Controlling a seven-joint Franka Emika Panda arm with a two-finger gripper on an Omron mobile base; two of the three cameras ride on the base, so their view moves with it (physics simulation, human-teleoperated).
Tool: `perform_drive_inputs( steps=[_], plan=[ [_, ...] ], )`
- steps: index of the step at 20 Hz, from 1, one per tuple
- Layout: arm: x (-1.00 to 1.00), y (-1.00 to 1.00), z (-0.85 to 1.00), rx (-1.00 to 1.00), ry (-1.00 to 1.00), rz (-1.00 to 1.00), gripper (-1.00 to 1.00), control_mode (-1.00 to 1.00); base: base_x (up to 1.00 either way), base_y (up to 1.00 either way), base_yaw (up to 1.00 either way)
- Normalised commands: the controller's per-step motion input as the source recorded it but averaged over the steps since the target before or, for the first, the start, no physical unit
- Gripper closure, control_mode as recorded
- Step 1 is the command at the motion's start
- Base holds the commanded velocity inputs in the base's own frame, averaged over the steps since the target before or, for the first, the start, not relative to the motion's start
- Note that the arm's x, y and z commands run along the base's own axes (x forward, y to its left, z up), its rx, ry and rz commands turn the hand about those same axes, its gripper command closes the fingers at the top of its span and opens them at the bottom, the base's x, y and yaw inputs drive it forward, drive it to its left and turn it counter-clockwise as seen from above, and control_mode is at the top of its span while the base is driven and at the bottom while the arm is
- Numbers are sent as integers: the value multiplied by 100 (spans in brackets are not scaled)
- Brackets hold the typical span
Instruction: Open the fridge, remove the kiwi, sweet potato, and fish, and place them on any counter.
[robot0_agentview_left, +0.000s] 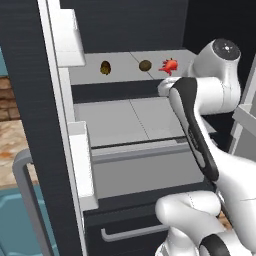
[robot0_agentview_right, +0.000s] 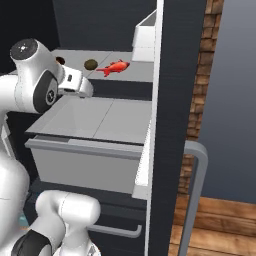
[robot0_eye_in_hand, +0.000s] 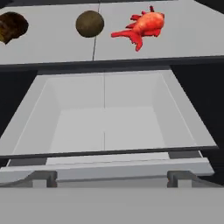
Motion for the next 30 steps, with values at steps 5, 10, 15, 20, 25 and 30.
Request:
perform_drive_inputs(
  steps=[5, 10, 15, 20, 25, 30],
  plan=[
    [69, -23, 74, 0, -26, -16, -100, -100, 0, 0, 0],
    [100, -14, 16, 1, -2, -14, -100, -100, 0, 0, 0],
    [100, -32, -9, 9, 11, -9, -100, -100, 0, 0, 0],
    [100, -7, -6, 11, 3, -3, -100, -100, 0, 0, 0],
    [77, -3, -33, 2, 6, -6, -100, -100, 0, 0, 0],
    [28, -12, -40, 1, 5, -7, -100, -100, 0, 0, 0]
  ],
)
